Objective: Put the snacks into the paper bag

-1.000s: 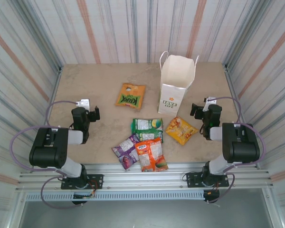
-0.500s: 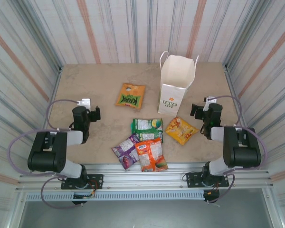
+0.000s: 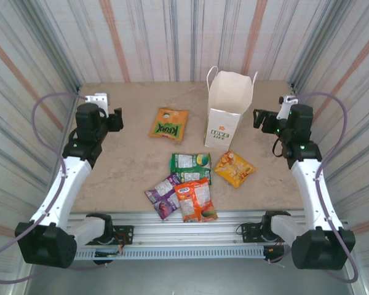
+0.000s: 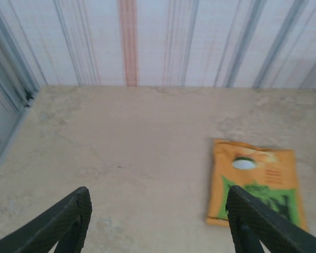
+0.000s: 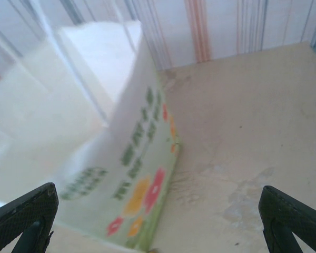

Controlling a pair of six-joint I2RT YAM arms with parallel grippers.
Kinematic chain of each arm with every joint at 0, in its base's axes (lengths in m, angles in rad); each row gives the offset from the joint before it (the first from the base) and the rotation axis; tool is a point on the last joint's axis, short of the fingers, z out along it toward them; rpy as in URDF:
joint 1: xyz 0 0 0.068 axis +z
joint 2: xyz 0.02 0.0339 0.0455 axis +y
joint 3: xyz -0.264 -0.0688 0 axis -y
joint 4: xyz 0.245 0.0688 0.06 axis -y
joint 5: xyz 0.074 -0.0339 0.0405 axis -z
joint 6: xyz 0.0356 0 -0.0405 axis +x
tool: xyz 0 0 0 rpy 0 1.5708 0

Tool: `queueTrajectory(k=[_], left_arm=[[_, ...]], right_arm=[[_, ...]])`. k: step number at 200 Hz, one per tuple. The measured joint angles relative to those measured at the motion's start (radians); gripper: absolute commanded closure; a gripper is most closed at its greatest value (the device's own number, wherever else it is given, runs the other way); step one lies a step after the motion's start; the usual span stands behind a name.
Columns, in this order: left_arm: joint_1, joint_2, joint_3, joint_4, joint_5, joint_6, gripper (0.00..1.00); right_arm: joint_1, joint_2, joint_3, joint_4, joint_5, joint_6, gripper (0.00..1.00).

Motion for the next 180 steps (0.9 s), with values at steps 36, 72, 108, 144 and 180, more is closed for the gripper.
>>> queueTrajectory(k=[36,72,108,144,180], left_arm=[[-0.077,0.065,0.210,-0.283,0.020,-0.042,0.34],[-0.131,0.191,0.349,-0.466,0.067,-0.075,0.38],[-0.184,0.274,0.376,-0.555,0.087,-0.089,0.39],[-0.204,0.289,0.376,-0.594,0.108,-0.106,0.39],[-0.208,0.289,0.376,-0.605,0.112,-0.124,0.39]], right_arm=[[0.121,0.018,0.262,-0.258,0.031,0.062,0.01],[0.294,0.111,0.402,-0.392,0.084,0.124,0.01],[0.406,0.311,0.546,-0.475,0.124,0.178,0.01],[0.462,0.479,0.667,-0.507,0.166,0.203,0.07],[0.480,0.618,0.798,-0.521,0.214,0.187,0.18]])
